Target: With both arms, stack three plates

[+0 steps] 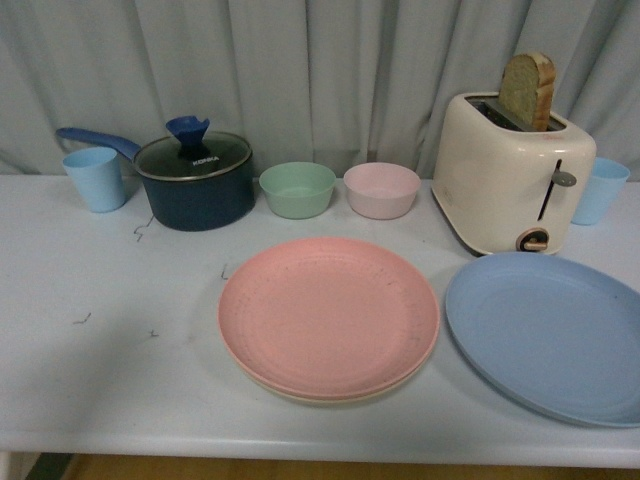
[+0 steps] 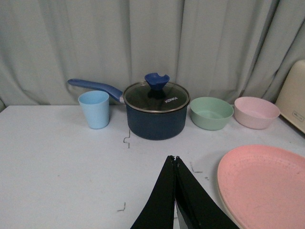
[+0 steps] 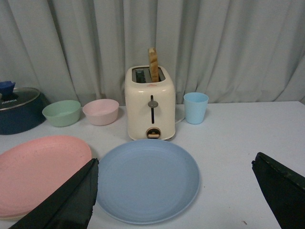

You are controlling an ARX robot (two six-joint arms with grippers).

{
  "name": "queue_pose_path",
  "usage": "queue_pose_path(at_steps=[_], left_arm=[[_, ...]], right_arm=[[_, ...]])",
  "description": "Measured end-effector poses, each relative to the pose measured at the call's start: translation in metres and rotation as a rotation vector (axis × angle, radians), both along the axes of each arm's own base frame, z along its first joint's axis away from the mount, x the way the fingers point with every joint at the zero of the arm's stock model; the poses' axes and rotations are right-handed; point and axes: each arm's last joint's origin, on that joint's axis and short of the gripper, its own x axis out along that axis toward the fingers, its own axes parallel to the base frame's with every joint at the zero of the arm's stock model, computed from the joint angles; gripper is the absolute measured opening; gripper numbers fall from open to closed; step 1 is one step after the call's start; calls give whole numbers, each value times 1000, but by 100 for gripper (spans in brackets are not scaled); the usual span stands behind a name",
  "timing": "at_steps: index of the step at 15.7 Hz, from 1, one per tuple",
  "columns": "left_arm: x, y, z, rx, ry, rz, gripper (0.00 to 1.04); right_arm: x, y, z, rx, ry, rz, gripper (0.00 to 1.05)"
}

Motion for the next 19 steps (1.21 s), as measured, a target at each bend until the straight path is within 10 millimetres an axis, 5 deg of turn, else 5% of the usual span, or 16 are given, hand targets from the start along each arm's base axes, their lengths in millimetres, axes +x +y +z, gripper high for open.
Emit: queue_pose_path(at_steps=[5, 19], left_arm=[[-32, 5, 2, 0, -6, 18, 2], [-75, 5, 10, -1, -39, 18, 2]], right_arm=[[0, 0, 0, 0, 0, 0, 98], [0, 0, 0, 0, 0, 0, 98]])
